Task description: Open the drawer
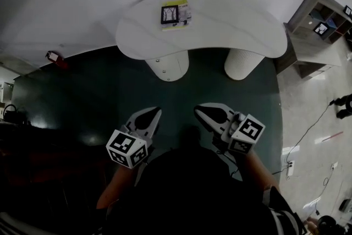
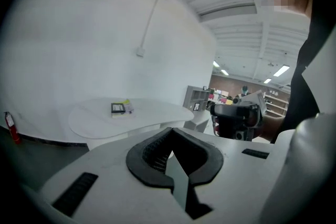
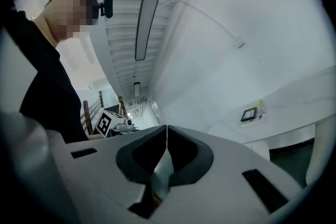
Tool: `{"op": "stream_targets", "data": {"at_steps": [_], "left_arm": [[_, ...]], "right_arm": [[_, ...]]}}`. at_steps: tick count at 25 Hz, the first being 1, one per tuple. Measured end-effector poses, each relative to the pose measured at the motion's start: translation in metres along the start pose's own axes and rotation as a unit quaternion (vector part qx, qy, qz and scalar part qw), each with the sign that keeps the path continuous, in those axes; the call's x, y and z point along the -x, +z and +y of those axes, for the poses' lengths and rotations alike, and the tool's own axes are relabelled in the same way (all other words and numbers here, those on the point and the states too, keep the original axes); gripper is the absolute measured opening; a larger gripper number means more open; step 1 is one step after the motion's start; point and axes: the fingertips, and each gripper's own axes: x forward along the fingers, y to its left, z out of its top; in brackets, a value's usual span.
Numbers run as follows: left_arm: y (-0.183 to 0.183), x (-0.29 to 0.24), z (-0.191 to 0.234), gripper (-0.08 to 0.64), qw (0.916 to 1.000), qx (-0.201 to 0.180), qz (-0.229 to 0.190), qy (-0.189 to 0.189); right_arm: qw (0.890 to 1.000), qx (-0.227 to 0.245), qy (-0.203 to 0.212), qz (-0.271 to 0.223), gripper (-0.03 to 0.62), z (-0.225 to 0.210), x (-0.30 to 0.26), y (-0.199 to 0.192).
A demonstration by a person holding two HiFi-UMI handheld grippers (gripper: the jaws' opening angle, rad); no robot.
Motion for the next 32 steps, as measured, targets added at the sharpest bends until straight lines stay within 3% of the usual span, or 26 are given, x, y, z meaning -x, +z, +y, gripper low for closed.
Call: {"op": "stream_targets", "data": {"at_steps": [10,16,27,32], "left_arm": [[0.024,-0.053,0.030,0.012,0.9998,-0.001,0.019,0.000],[0.034,-0.059,0.067,0.012,1.0000,0.004,0.007,-0.004],[0.048,-0.022,0.207,0.011,0.9997,-0.006,-0.006,-0.024],[0.036,-0.003,0.266,0.012,0.9990,-0.011,0.001,-0.043]], "right_arm": [[1.000,-0.019,0.016,0.009,0.017,-0.059,-0.037,0.002],[0.999,-0.017,0.015,0.024,0.017,-0.079,-0.072,0.001],[0.999,-0.011,-0.013,0.039,0.017,-0.080,-0.220,-0.004],[0.998,0.009,-0.029,0.046,0.017,-0.079,-0.284,-0.018]]}}
